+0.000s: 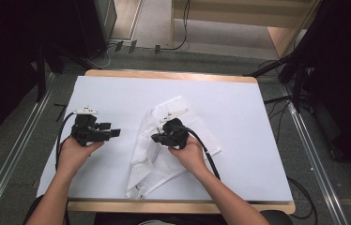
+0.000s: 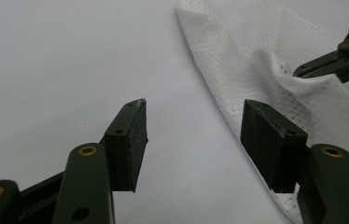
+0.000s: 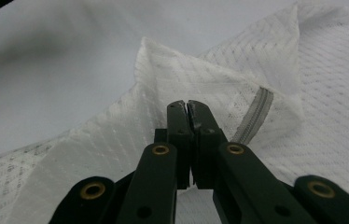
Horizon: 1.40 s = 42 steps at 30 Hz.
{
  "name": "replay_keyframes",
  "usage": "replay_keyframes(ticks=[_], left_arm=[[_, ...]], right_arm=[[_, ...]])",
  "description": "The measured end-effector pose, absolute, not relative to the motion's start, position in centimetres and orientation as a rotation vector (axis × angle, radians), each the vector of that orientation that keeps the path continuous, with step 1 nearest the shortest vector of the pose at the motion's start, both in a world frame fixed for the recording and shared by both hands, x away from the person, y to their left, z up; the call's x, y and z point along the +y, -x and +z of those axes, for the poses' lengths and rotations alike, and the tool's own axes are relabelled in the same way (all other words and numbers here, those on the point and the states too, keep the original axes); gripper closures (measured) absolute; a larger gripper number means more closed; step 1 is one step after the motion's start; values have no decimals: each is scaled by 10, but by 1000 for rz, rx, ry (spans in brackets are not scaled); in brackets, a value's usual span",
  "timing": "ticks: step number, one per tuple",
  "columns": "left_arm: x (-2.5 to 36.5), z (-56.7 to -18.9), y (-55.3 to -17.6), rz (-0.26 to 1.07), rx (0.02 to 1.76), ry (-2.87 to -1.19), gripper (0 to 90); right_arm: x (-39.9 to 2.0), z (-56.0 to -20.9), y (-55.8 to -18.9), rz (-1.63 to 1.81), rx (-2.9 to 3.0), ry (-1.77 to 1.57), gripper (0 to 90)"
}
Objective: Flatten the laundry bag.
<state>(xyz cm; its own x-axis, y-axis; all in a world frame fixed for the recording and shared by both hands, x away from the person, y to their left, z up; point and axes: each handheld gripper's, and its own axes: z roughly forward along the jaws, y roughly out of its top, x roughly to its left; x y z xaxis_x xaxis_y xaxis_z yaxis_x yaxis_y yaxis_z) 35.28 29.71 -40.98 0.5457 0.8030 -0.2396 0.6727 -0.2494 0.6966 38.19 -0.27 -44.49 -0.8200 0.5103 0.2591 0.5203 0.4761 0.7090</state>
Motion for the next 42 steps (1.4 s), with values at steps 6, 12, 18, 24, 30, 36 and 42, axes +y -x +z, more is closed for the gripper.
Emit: replay_keyframes(ticks=[6, 12, 18, 24, 30, 36, 42], left_arm=[[282, -408, -352, 168, 1156, -2003, 432], [260, -409, -360, 94, 1132, -2031, 460], [247, -414, -374, -6, 1145, -2043, 505], [233, -411, -382, -41, 1143, -2053, 518], [217, -421, -388, -109, 1141, -2115, 633], [213, -423, -385, -156, 1084, -2144, 900], [228, -402, -380, -77, 1055, -2133, 900]], right_arm=[[5, -447, -385, -1278, -2693, 924, 898], [7, -448, -384, -1262, -2705, 902, 897], [1, -445, -382, -1274, -2693, 908, 897], [-3, -447, -381, -1282, -2695, 911, 896], [-4, -446, -379, -1288, -2694, 911, 896], [-7, -444, -376, -1293, -2692, 916, 895], [-21, -434, -372, -1333, -2703, 912, 884]])
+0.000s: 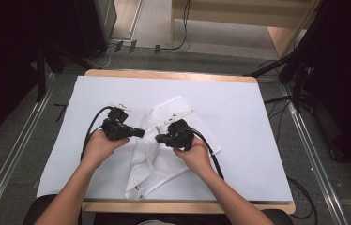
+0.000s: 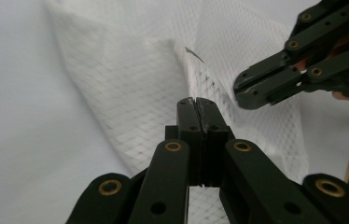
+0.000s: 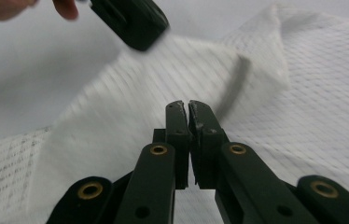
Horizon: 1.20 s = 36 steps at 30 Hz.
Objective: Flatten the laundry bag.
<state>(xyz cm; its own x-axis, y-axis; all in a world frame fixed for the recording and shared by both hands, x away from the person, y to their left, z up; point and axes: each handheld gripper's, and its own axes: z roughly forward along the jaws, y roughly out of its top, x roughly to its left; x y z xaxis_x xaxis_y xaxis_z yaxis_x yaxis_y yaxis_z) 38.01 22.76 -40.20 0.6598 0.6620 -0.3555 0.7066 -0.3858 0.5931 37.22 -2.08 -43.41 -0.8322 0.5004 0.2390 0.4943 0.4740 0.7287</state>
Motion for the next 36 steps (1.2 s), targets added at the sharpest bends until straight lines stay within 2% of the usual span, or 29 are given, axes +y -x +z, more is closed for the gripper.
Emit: replay_keyframes(ticks=[9, 16, 19, 29, 33, 36], left_arm=[[285, -379, -369, 55, 1118, -2036, 900], [313, -381, -368, 114, 1177, -2051, 900], [326, -384, -368, 110, 1215, -2030, 900], [357, -394, -365, 104, 1298, -2017, 897], [364, -395, -366, 99, 1311, -1986, 739], [358, -392, -367, 129, 1293, -1984, 661]], right_arm=[[-71, -428, -367, 1285, 2645, -967, 864], [-106, -435, -366, 1316, 2572, -1062, 796], [-113, -439, -365, 1314, 2555, -1074, 751], [-133, -444, -368, 1252, 2487, -1158, 712], [-140, -443, -364, 1246, 2462, -1168, 699], [-146, -442, -361, 1225, 2448, -1183, 689]])
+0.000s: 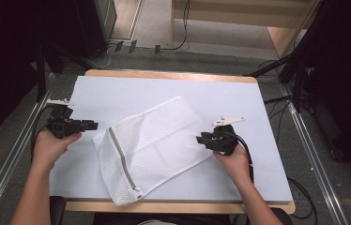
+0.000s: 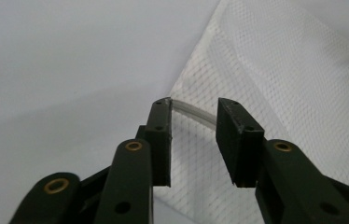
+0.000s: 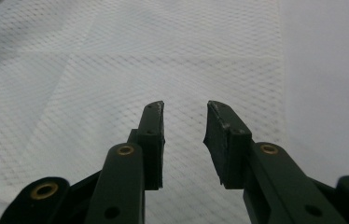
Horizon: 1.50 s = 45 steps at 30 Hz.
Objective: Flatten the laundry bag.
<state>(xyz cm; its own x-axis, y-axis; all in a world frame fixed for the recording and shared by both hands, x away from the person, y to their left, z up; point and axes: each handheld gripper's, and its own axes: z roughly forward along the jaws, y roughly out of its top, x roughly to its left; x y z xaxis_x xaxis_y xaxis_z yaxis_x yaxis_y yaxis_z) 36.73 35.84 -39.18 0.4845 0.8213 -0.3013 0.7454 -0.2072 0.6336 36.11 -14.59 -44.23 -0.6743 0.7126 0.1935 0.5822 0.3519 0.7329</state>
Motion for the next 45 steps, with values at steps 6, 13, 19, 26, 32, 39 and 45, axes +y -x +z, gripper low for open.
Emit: replay_keyframes(ticks=[6, 13, 19, 26, 32, 39, 45], left_arm=[[334, -396, -381, 141, 1231, -2034, 601], [301, -405, -403, 153, 1157, -2123, 556], [283, -414, -421, 157, 1108, -2155, 536], [278, -429, -434, 151, 1110, -2167, 529], [279, -439, -440, 161, 1139, -2187, 531], [274, -445, -441, 69, 1168, -2259, 826], [273, -444, -438, 59, 1161, -2253, 900]], right_arm=[[-156, -445, -359, 1197, 2432, -1215, 663], [-171, -451, -356, 1154, 2399, -1277, 632], [-184, -455, -351, 1125, 2361, -1347, 594], [-192, -470, -350, 1064, 2358, -1421, 567], [-193, -473, -347, 1062, 2349, -1400, 587], [-189, -470, -350, 1016, 2410, -1413, 872], [-190, -467, -361, 1020, 2423, -1458, 896]])
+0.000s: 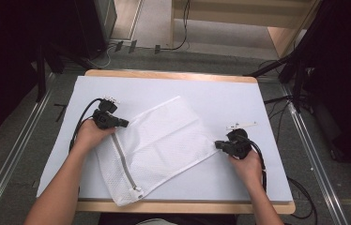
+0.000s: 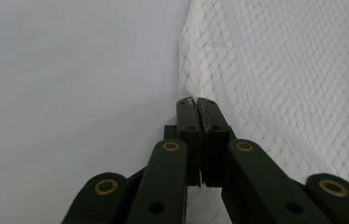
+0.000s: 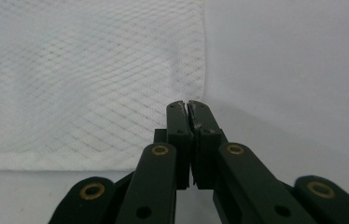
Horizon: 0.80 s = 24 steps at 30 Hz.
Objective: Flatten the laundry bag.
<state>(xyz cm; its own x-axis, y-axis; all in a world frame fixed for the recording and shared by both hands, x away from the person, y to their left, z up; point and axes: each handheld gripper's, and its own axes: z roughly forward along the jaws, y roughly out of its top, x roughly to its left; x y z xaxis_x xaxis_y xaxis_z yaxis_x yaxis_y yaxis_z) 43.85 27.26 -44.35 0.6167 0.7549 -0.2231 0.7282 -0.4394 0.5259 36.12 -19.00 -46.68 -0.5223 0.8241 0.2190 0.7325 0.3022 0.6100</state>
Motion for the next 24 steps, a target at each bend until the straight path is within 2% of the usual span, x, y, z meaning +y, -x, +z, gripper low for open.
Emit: replay_keyframes(ticks=[12, 24], left_arm=[[281, -432, -419, 98, 1197, -2115, 900], [286, -442, -388, 18, 1280, -2064, 897]], right_arm=[[-192, -464, -404, 1015, 2318, -1476, 896], [-184, -458, -459, 1087, 2329, -1510, 897]])
